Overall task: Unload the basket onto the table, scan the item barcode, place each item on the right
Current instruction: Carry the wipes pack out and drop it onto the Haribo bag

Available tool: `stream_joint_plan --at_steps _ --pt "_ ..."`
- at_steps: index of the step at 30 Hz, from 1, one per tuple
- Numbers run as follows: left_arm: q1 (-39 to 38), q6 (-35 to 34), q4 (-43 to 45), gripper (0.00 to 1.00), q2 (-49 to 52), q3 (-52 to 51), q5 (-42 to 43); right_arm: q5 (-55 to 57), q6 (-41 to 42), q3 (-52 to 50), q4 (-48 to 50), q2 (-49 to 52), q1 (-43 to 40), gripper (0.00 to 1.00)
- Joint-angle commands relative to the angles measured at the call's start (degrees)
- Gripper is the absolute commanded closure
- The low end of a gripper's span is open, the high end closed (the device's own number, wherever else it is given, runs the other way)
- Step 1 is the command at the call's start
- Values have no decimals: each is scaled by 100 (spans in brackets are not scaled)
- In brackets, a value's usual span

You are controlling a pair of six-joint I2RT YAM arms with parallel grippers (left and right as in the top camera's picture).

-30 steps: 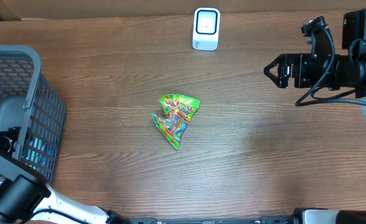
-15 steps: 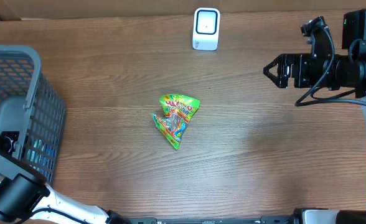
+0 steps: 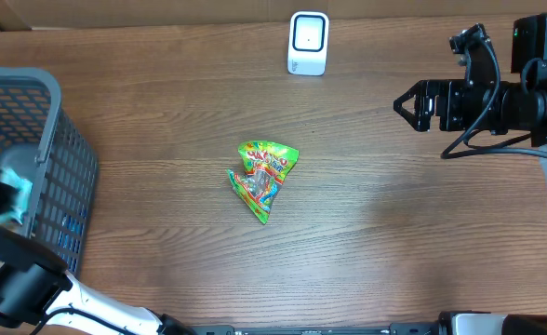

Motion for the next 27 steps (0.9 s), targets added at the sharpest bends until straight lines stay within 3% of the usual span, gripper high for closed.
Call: stream_joint_plan --at_steps 1,6,10,15,20,23,27 --pt "-37 407 -428 96 -260 1316 409 -52 -4 -2 17 -46 -2 0" --pt "-199 876 -1115 95 -673 2868 1012 -48 -7 -2 0 -46 -2 0" --pt "-608 1200 -1421 91 -1141 3517 1294 -48 -7 -2 55 -46 -2 0" --pt "-2013 1515 -1421 82 -1853 3497 1261 -48 -4 -2 79 -46 -2 0" --pt "-3731 1508 -1419 82 -1919 3364 1113 -48 -2 -2 74 -46 -2 0" --pt "-5029 1434 -1421 83 -1856 2686 455 -48 15 -2 42 -46 -2 0" --pt "-5958 1246 -1346 83 -1676 1720 -55 -48 15 -2 17 -46 -2 0"
